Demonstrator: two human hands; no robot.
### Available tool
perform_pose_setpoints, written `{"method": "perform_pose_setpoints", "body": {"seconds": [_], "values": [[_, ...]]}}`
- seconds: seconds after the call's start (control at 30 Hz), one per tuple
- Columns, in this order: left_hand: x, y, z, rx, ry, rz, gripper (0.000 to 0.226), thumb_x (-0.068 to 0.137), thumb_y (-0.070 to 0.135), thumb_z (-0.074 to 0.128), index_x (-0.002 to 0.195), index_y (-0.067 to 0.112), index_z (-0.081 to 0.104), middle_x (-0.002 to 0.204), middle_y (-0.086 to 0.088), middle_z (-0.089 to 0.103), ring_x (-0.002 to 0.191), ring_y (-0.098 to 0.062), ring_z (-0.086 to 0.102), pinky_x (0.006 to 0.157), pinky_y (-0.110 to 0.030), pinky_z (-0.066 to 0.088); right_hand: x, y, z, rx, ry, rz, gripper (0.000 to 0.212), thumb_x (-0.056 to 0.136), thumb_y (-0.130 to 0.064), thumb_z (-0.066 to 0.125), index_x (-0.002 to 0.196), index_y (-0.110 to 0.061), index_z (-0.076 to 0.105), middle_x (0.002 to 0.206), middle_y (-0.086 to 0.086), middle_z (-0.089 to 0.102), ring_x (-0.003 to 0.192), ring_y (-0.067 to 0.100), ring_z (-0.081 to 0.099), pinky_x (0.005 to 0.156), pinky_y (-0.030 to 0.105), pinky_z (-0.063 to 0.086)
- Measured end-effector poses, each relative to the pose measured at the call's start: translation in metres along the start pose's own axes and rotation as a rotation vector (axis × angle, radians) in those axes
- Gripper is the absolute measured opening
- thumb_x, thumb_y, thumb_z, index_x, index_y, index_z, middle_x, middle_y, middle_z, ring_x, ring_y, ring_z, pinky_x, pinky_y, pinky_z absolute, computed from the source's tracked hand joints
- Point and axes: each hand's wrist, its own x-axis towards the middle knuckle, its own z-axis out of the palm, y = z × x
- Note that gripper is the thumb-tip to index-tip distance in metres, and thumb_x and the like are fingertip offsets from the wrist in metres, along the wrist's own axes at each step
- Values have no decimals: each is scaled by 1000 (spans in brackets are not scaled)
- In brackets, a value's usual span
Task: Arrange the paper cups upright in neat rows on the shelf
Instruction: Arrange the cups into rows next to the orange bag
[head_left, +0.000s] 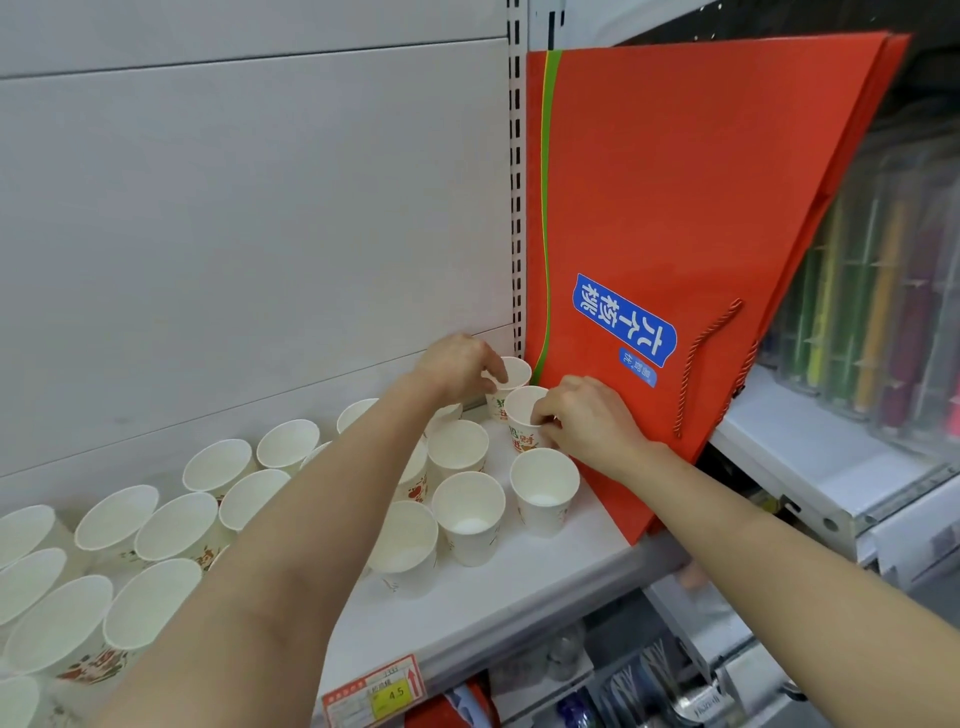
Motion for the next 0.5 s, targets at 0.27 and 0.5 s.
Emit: {"method": "perform_pose_setpoints", "body": {"seconds": [0.27, 0.5], "values": [[-15, -4, -7, -80, 94, -46, 19, 89, 33, 69, 107, 30, 74, 117, 12, 69, 102, -11, 62, 83, -28, 50, -1, 0, 2, 47, -23, 10, 18, 84, -13, 61, 93, -21, 73, 93, 5, 65, 91, 20, 56, 71, 36, 49], [-44, -41, -31, -123, 44, -168, 16, 84, 32, 72, 100, 33, 75, 103, 14, 73, 96, -8, 65, 87, -30, 52, 2, 5, 0, 38, -63, 7, 16, 81, -9, 65, 92, -20, 71, 99, 5, 64, 90, 21, 59, 75, 36, 51]]}}
